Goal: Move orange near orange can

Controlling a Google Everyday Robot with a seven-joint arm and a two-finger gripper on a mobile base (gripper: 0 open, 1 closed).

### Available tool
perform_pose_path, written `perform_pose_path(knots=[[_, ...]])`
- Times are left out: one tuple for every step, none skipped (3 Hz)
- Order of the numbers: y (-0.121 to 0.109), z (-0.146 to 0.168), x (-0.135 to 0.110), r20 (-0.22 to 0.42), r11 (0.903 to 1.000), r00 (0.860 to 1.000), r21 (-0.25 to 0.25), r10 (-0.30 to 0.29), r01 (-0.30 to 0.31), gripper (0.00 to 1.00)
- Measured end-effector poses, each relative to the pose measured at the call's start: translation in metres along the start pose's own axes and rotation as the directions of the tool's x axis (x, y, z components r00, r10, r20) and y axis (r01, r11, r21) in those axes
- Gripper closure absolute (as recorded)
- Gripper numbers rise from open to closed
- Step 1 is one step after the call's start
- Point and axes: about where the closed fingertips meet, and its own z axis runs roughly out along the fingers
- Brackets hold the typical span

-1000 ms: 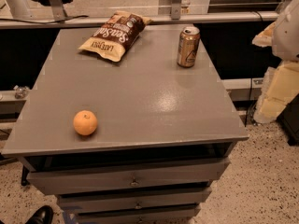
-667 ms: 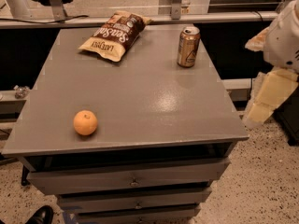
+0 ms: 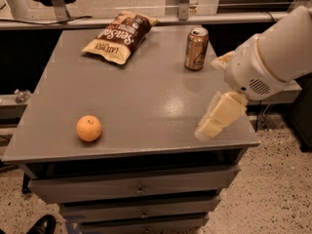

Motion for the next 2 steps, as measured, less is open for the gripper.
perform_pose_path(knots=[[0.015,0.038,-0.033,0.150,0.9995,0.989,-0.029,0.015,-0.011,0.00],[0.032,0.069,-0.063,0.270,0.9982,0.963,-0.060,0.022,-0.006,0.00]])
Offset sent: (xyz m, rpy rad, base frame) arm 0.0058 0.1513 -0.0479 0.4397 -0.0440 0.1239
